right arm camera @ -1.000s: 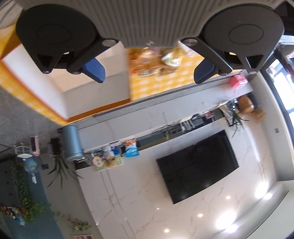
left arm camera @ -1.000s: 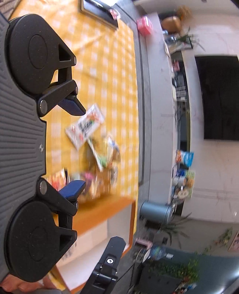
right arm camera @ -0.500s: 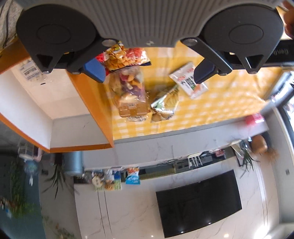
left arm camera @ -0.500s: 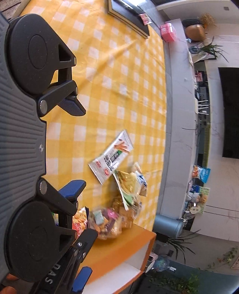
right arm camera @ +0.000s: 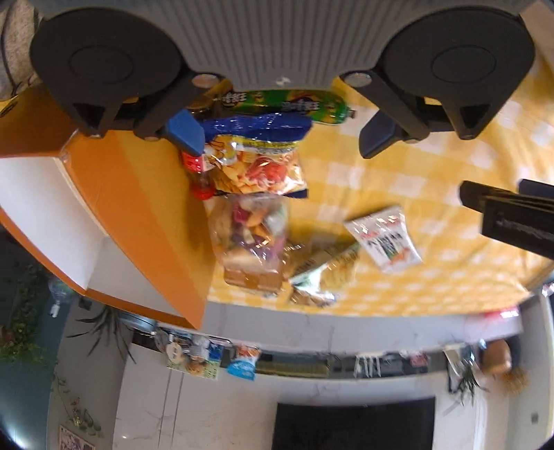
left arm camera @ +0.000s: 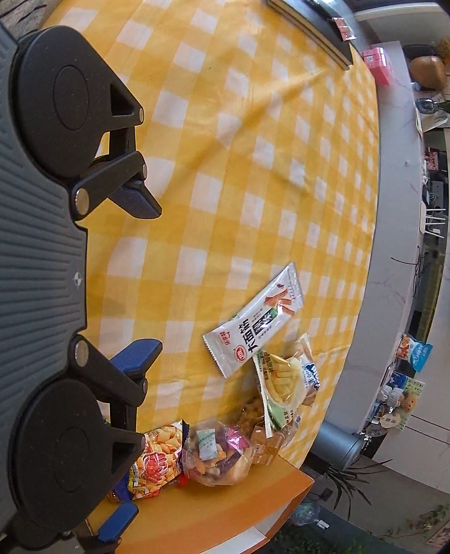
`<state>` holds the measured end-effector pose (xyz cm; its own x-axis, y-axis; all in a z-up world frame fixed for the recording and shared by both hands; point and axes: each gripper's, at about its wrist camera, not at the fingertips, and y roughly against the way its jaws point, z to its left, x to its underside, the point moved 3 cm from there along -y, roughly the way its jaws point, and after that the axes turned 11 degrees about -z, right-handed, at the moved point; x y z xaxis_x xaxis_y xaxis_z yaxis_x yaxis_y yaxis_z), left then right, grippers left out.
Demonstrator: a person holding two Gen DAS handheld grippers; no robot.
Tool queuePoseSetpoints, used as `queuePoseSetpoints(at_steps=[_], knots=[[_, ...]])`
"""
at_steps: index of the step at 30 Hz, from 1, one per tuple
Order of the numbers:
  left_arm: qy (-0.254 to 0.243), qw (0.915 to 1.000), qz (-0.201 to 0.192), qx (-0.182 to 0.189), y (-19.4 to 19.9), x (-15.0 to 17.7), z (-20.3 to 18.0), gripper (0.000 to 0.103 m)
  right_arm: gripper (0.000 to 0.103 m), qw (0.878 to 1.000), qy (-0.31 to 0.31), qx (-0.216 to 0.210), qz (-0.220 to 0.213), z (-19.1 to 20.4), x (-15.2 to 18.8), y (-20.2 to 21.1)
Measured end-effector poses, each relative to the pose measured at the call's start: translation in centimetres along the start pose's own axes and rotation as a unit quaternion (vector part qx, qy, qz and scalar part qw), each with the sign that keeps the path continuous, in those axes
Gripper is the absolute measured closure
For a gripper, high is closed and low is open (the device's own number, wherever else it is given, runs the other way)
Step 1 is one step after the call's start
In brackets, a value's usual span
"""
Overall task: Organize snacks
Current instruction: 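Grasp the orange chip bag with the right gripper while the left gripper grasps the green sausage stick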
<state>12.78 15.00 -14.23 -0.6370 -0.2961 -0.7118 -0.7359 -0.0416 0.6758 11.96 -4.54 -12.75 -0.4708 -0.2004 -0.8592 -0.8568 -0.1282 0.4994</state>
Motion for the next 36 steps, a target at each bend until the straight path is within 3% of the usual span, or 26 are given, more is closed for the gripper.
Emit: queuePoseSetpoints(at_steps=[7,9,15,17,18,24,30,34,36], knots=[[-0.018,0.9998,0.011,-0.001,-0.6,0.6,-0.7,0.010,0.022,0.996,0.036,0.071,0.037,0.7,-0.2,-2.4],[-0.007,0.9998,0.019,0.008,-0.8,0.6,-0.5,0.010,0.032,0.994,0.038,0.089,0.048,0.4,-0.4,-3.2],[0.002,0.9995,0.028,0.016,-0.8,0.6,-0.3,0.010,0.026,0.990,0.076,0.098,0.064,0.9,-0.8,-5.2],[0.002,0.9995,0.027,0.016,-0.7,0.6,-0.3,0.010,0.029,0.989,0.092,0.100,0.064,1.3,-0.6,-5.3],[0.002,0.9995,0.027,0.017,-0.7,0.6,-0.4,0.010,0.036,0.989,0.094,0.097,0.063,1.4,-0.6,-5.2],[0.012,0.9995,0.023,0.018,-0.2,0.4,-0.1,0.010,0.053,0.993,0.083,0.067,0.050,1.3,-0.9,-4.5],[0.041,0.9988,0.026,0.007,-0.2,0.1,0.9,0.010,0.053,0.998,0.033,-0.052,0.028,1.7,-1.1,-2.8],[0.050,0.9983,0.027,0.009,-0.1,0.0,1.2,0.010,0.047,0.996,0.058,-0.050,0.037,2.8,-1.0,-3.5],[0.051,0.9983,0.027,0.011,-0.1,0.0,1.2,0.010,0.037,0.996,0.048,-0.057,0.052,2.8,-0.8,-4.3]])
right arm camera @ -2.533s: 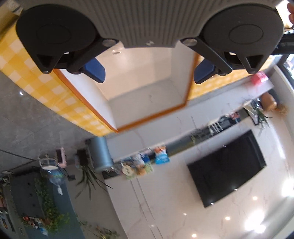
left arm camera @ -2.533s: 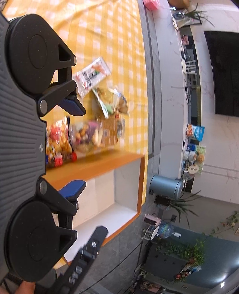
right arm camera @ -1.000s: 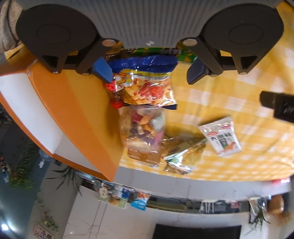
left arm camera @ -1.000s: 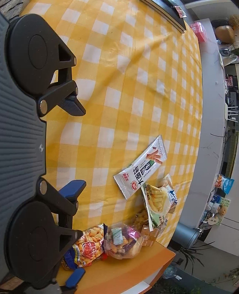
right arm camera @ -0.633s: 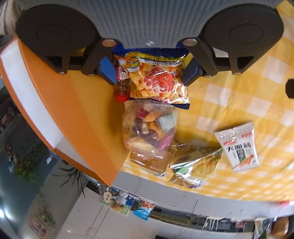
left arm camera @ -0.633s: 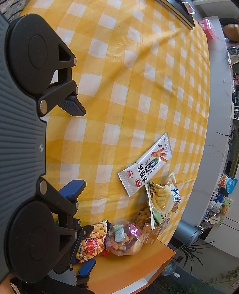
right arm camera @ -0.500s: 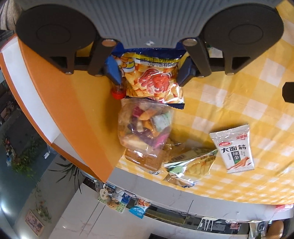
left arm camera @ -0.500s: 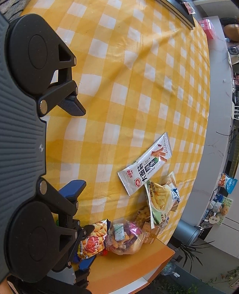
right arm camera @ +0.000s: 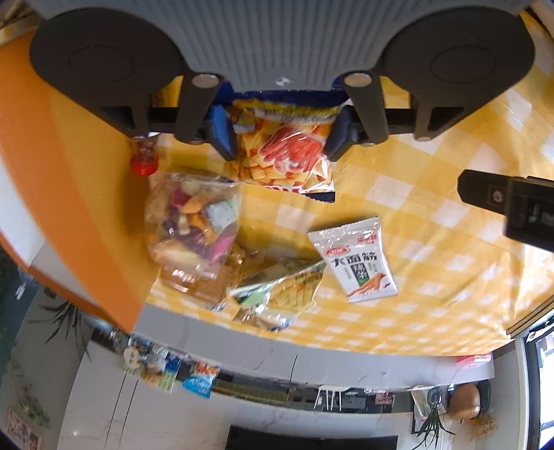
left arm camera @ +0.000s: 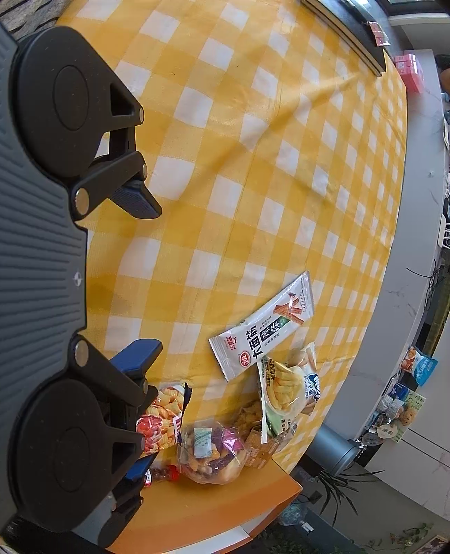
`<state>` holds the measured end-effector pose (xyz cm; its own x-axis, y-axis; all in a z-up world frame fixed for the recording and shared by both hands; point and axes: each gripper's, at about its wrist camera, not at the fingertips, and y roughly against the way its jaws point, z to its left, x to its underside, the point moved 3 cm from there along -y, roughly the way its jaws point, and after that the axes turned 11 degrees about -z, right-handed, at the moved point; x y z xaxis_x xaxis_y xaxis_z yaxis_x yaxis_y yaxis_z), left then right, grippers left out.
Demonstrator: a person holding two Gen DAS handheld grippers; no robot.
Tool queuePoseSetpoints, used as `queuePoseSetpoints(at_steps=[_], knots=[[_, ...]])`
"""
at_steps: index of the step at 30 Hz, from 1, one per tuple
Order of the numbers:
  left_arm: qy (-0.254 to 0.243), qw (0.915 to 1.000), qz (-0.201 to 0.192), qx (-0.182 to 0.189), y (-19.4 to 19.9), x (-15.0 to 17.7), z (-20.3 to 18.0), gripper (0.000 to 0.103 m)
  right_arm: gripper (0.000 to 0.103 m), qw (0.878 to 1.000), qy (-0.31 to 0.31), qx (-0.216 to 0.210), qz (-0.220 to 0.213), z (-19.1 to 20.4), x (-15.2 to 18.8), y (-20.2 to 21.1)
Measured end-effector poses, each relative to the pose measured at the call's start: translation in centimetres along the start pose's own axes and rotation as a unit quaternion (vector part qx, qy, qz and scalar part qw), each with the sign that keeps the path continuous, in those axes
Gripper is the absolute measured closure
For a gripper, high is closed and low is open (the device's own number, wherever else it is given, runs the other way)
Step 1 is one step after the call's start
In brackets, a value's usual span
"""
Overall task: Organize snacks
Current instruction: 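Grasp the orange chip bag with the right gripper while the left gripper grasps the green sausage stick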
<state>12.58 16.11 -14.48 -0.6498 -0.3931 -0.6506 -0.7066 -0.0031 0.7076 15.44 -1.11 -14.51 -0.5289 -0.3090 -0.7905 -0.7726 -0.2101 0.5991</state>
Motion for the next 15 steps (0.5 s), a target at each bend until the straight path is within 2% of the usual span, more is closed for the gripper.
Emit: queuePoseSetpoints(at_steps=[4,8,15], knots=[[-0.004,1.0000,0.001,0.003,0.1,0.1,-0.4,0.010,0.039,0.998,-0.063,-0.015,0.011,-1.8,0.1,-0.9],[-0.011,0.9999,-0.004,0.007,0.5,0.2,-1.0,0.010,0.047,0.998,-0.067,-0.020,0.002,-1.9,0.1,-0.8],[-0.043,0.9986,-0.021,0.024,1.7,0.3,-2.6,0.010,0.050,0.991,-0.107,-0.022,-0.073,-3.6,-1.0,2.3]])
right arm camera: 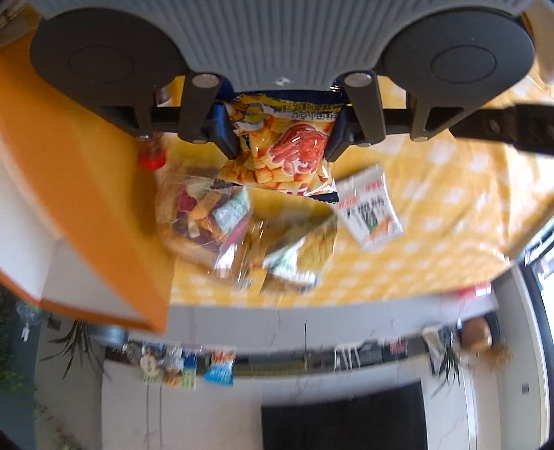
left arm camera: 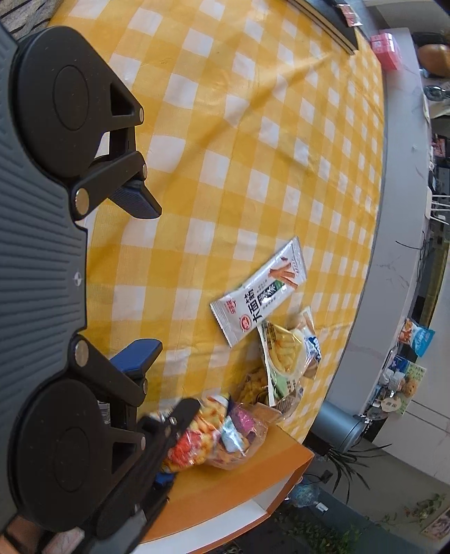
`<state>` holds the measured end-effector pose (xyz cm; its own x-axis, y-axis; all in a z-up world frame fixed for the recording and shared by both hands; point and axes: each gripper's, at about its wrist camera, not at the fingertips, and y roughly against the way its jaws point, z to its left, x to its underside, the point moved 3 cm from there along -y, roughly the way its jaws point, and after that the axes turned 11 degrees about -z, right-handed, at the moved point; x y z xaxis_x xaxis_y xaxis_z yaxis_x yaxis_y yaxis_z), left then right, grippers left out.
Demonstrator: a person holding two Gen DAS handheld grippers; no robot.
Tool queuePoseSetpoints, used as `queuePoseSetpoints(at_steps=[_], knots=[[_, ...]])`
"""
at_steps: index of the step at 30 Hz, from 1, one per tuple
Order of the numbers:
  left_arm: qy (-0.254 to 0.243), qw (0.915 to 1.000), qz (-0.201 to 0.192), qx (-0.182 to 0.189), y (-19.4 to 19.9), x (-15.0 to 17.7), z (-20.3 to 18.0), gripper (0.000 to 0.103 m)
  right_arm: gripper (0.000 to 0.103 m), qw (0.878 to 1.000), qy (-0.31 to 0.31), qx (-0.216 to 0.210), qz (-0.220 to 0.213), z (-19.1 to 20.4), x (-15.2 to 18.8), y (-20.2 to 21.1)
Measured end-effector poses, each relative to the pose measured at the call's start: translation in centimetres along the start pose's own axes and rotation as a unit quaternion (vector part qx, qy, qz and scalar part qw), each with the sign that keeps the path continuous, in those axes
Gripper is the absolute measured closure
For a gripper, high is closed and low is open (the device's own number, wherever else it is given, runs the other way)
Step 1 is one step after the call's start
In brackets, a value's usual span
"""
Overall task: Organize snacks
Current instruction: 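Grasp the orange chip bag with the right gripper while the left gripper grasps the green sausage stick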
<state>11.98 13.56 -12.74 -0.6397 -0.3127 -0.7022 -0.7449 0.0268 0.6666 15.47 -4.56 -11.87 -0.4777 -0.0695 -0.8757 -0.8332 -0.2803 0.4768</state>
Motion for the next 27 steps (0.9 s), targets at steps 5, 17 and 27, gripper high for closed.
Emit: queuePoseSetpoints(at_steps=[5,17,27], knots=[[-0.035,0.9990,-0.016,0.025,0.4,0.3,-2.1,0.010,0.050,0.998,-0.037,-0.029,-0.048,-1.7,-2.5,3.8],[-0.183,0.9739,-0.042,0.128,0.1,3.7,-10.2,0.010,0.050,0.987,-0.105,-0.014,-0.120,-8.7,-5.3,9.0],[-0.273,0.9541,0.006,0.122,-3.3,7.4,-12.3,0.025,0.050,0.985,-0.137,-0.030,-0.101,-9.4,-4.8,8.3]])
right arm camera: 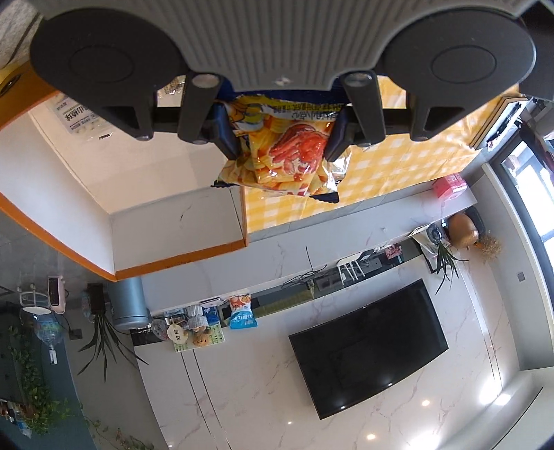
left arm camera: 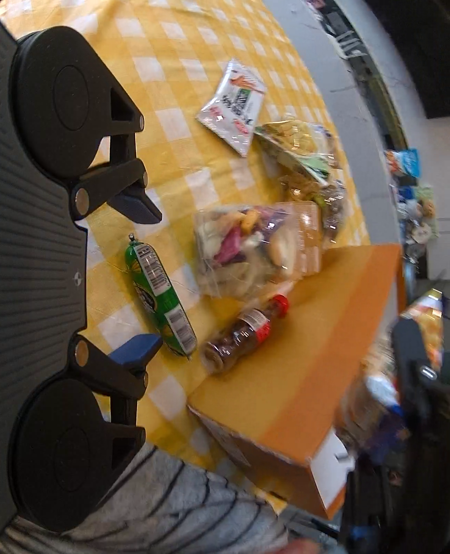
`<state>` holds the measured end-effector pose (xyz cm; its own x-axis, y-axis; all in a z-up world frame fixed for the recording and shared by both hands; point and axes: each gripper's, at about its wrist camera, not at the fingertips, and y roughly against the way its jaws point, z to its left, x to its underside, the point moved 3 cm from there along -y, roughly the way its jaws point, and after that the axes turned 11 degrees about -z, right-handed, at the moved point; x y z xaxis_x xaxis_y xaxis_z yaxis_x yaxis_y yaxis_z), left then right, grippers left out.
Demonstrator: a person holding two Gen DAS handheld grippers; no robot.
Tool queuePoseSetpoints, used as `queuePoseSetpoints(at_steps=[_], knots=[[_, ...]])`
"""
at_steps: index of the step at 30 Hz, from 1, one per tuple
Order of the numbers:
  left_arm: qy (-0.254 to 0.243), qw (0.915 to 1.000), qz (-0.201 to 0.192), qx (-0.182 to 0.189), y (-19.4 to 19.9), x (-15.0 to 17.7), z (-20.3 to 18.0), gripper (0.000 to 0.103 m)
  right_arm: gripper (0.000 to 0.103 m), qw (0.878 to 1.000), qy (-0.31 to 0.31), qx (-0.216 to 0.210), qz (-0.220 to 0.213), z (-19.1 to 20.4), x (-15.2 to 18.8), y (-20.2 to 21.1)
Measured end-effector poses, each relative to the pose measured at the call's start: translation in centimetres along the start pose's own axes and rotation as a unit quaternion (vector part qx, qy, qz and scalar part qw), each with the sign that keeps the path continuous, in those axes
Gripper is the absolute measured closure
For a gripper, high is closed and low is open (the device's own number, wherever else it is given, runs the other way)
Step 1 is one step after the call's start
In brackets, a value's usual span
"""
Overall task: Organize snacks
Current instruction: 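Grasp the orange chip bag with the right gripper while the left gripper grasps the green sausage stick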
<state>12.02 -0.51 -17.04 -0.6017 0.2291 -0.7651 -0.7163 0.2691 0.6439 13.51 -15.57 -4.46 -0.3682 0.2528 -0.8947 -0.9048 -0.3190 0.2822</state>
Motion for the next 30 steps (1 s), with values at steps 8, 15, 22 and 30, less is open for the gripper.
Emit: queuePoseSetpoints(at_steps=[8,15,22,30], knots=[[0.008,0.9999,-0.013,0.000,-0.2,0.4,0.0,0.043,0.050,1.000,0.010,0.007,-0.012,0.4,0.4,0.4],[0.028,0.9995,0.012,-0.003,1.0,0.3,1.0,0.072,0.050,1.000,0.002,0.005,-0.008,0.3,0.5,0.3],[-0.005,0.9999,-0.015,0.002,1.8,-0.3,0.7,0.030,0.050,1.000,0.005,0.006,-0.009,0.1,0.5,0.1],[0.027,0.9989,-0.017,0.034,-0.9,-0.5,0.6,0.063,0.050,1.000,0.024,0.008,-0.013,0.6,0.9,0.1]])
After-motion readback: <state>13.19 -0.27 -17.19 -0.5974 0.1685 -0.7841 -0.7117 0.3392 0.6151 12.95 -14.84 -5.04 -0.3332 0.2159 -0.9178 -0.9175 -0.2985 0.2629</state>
